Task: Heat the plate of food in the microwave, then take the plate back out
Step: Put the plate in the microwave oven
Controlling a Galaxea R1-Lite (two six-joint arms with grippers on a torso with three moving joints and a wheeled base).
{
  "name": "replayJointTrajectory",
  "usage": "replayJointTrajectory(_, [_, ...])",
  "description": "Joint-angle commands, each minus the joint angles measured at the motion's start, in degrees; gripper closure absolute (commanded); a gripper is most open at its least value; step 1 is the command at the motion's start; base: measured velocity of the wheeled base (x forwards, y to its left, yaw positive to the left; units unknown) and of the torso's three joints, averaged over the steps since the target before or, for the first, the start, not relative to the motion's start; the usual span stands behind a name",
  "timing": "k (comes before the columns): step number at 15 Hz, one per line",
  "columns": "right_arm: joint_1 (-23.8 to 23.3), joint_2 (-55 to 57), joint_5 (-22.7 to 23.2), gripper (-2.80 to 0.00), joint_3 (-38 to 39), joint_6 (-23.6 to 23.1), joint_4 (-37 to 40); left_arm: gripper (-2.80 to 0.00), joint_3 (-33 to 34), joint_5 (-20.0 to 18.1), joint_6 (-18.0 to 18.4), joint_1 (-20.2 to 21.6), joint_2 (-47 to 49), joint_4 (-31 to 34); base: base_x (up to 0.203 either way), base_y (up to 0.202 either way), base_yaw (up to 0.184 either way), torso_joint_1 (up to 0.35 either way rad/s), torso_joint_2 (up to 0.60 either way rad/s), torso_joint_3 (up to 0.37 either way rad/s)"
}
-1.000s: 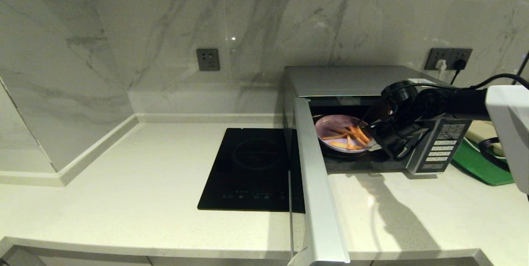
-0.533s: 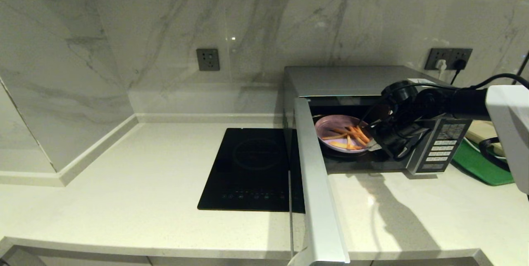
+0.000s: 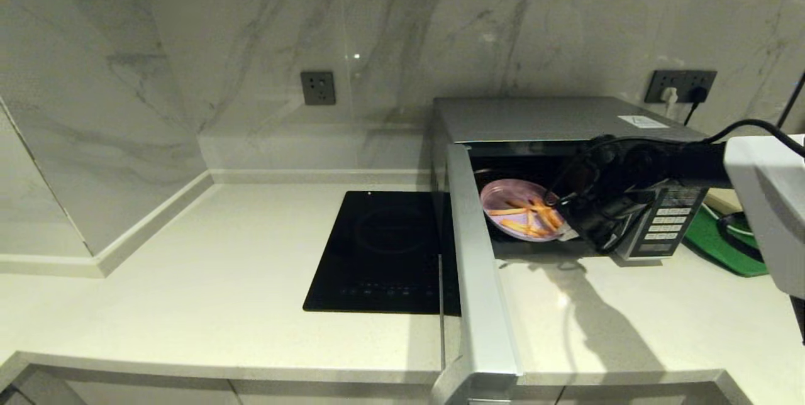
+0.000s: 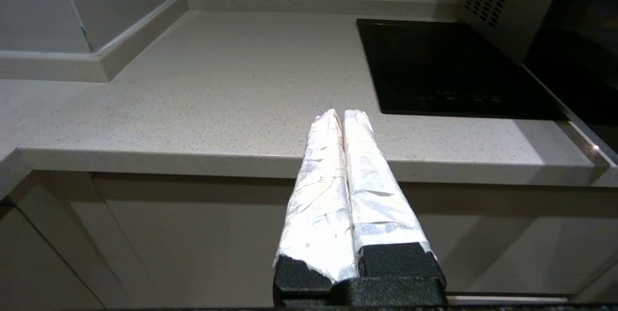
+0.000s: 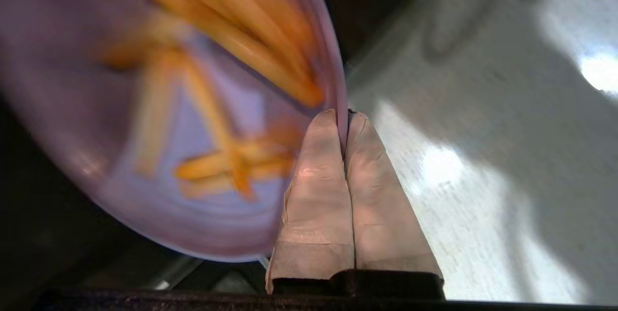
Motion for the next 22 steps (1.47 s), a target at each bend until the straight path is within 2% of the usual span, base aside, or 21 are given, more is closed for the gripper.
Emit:
replayJointTrajectory(1, [0.0,-0.03,0.01,0.0,-0.22,0.35,-0.36,0.0,0.01,0.03,-0.02,0.04,0.0,-0.02,-0.085,0.0,0.004,0.012,0.01,-0.007])
replayJointTrajectory(12, [0.0,-0.82,-0.06,0.0,-1.1,0.35,-0.79,0.0,-0.04,0.02,-0.02,0.04,0.0,-0.02,0.0,0.0,0.0,0.0,0.0,0.0])
replayJointTrajectory(15, [-0.09,-0.29,0.01,0.0,-1.18,0.26,-5.1,0.0,-0.04,0.02,-0.02,0.04,0.0,-0.02,0.0,0.0,0.0,0.0,0.0,0.0])
replayJointTrajectory(22, [-1.06,2.1,-0.25,0.0,-1.19,0.08,-8.42,0.0,0.01,0.02,-0.02,0.04,0.0,-0.02,0.0,0.0,0.0,0.0,0.0,0.0])
